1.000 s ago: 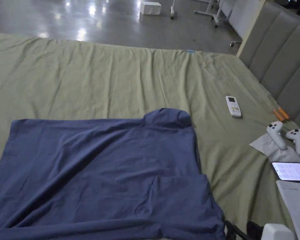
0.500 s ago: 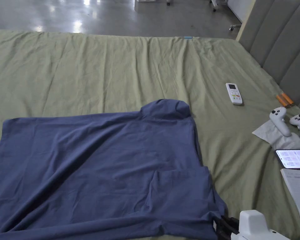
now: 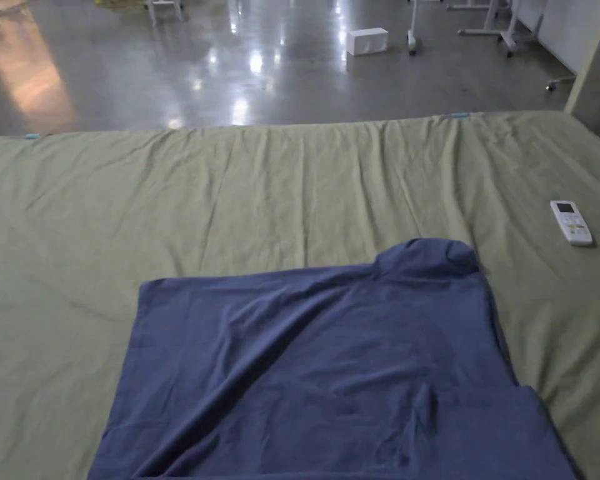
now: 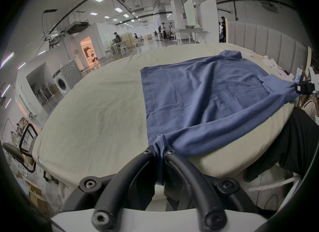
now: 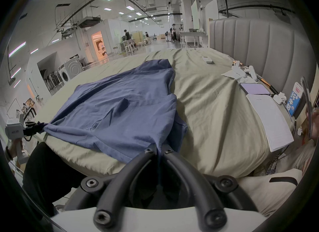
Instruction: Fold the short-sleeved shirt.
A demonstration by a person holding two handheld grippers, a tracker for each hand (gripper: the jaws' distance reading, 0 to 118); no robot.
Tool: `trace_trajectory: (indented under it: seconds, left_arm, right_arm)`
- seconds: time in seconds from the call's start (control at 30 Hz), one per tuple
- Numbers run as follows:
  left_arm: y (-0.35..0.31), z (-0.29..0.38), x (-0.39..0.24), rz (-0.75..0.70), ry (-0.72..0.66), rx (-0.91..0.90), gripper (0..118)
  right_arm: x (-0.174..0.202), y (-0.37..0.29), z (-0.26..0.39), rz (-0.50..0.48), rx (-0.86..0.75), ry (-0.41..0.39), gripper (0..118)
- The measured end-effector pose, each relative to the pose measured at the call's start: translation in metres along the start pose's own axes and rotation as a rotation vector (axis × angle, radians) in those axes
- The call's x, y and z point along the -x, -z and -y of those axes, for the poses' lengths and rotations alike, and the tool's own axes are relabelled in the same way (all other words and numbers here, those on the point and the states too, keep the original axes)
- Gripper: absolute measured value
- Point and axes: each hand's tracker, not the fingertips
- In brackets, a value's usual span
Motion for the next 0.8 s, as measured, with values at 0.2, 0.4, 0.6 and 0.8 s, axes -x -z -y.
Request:
trace_trajectory:
  seconds: [0.2,0.4,0.6,0.8]
  left_arm:
    - [-0.013,-0.002,0.011,-0.01,-0.059,-0.103,8]
    - [-0.013,-0.002,0.021,0.012,-0.096,-0.113,8]
    - [0.006,-0.027,0.032,0.039,-0.152,-0.133,8]
    - [0.073,-0.088,0.053,0.036,-0.189,-0.093,8]
  right_arm:
    - [-0.005,-0.004,-0.004,0.006,-0.045,0.067,4]
    - [-0.016,-0.004,-0.018,0.006,-0.091,0.104,4]
    - [-0.013,0.019,-0.064,-0.006,-0.117,0.06,4]
    - [-0.012,0.102,-0.142,-0.02,-0.069,0.048,4]
